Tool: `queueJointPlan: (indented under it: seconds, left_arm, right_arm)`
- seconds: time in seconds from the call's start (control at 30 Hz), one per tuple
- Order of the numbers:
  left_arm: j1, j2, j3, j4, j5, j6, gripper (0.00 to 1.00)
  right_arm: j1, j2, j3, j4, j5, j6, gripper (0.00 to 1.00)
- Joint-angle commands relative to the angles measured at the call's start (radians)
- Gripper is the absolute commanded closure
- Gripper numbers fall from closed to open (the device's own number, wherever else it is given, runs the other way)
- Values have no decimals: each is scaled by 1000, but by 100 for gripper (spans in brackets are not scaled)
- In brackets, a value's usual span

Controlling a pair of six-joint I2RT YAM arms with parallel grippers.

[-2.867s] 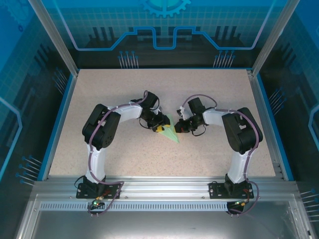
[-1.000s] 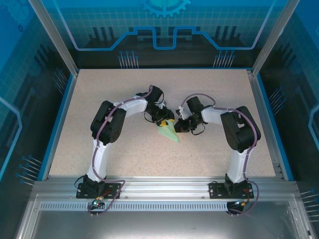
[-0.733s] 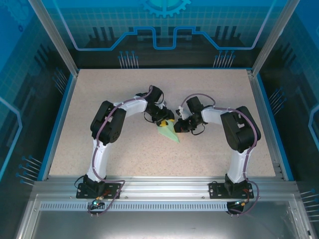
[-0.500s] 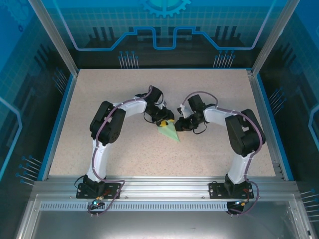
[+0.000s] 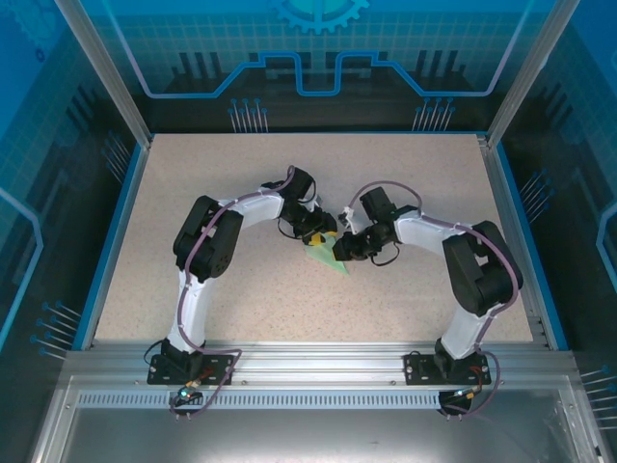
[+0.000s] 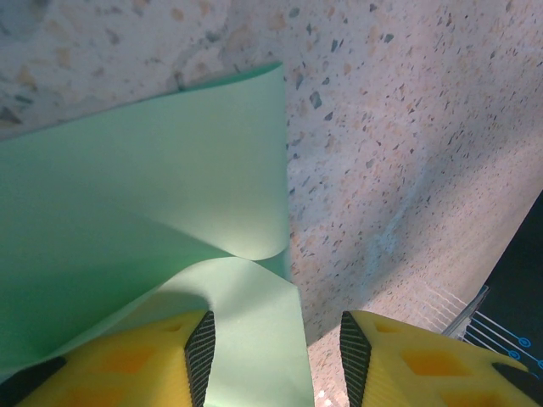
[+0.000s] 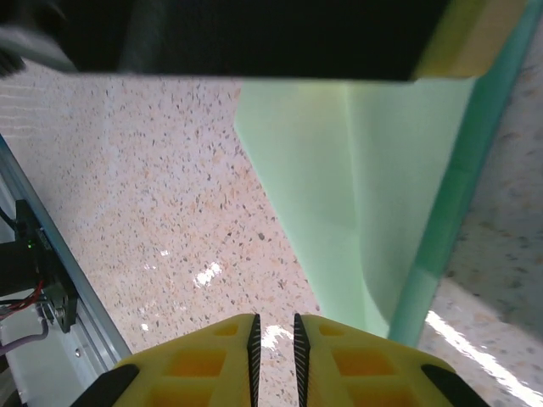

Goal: Fold a paper plane with a square sheet of paper (fold left side to right side)
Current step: Fourth fold the wing at the center of the table.

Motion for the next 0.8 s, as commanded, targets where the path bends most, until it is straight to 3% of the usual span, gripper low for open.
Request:
queueJointPlan:
  seconds: [0.0,0.77]
  left_arm:
    - [-4,24,-45,-62,-59,11,52]
    - [-5,25,-43,-65,-63,15,52]
  right_arm:
    - [18,38,-5,-4,-29,29,80]
    - [12,97,-24,-73,44,25,80]
